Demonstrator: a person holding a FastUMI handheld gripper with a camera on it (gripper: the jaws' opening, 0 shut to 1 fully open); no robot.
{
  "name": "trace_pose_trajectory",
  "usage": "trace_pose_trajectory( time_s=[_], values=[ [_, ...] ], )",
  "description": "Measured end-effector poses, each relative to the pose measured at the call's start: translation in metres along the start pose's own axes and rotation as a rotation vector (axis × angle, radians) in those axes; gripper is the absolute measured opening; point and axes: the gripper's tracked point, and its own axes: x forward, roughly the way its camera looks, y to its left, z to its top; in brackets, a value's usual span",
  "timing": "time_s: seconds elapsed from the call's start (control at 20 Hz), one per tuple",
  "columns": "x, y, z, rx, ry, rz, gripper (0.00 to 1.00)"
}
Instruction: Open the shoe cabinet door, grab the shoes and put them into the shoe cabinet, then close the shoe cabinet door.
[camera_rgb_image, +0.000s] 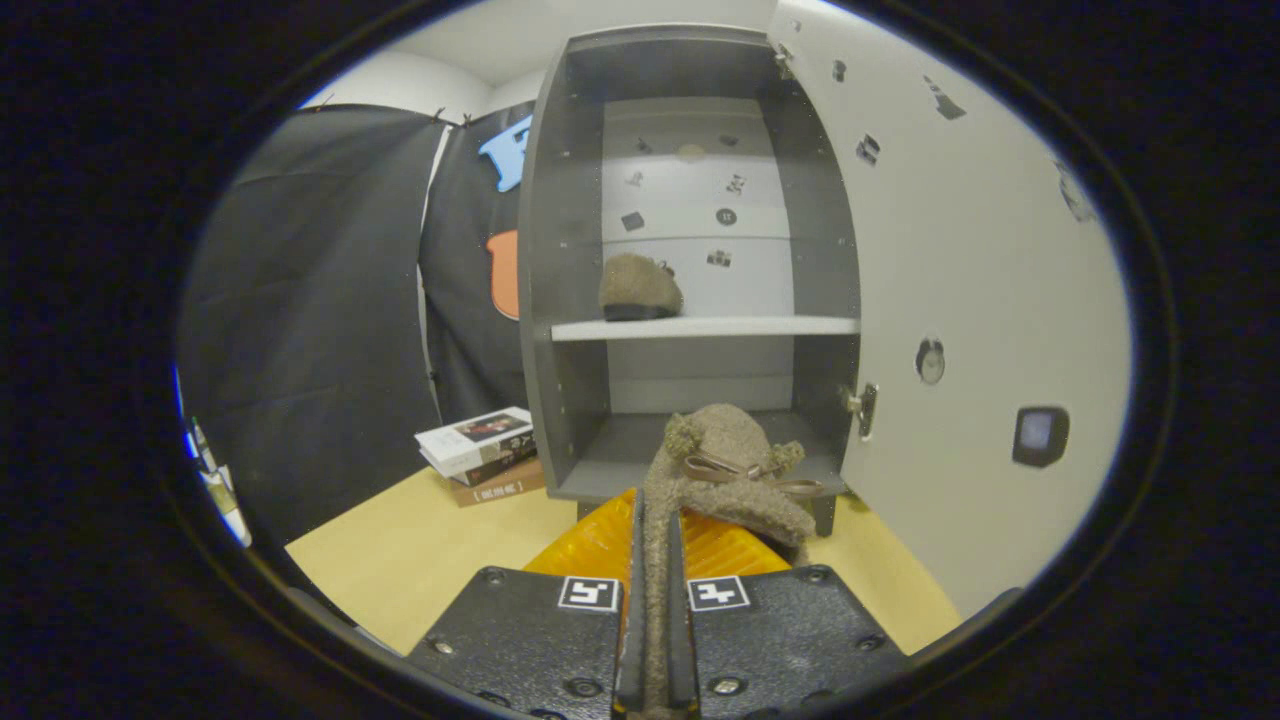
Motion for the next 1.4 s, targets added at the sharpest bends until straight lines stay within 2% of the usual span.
trace_pose_trajectory(
  time_s=[0.3, 0.45, 0.8, 1.05, 1.25, 1.4],
  values=[
    [-0.007, -0.004, 0.114, -0.121, -0.098, -0.02, 0.12],
    [-0.003, -0.006, 0.162, -0.188, -0.151, -0.056, 0.12],
    [0.052, -0.016, 0.238, -0.19, -0.161, -0.083, 0.12],
    [0.12, -0.05, 0.249, -0.213, -0.065, -0.149, 0.12],
    [0.174, -0.07, 0.238, -0.169, 0.029, -0.153, 0.12],
    [0.21, -0.078, 0.228, -0.195, 0.07, -0.144, 0.12]
  ],
)
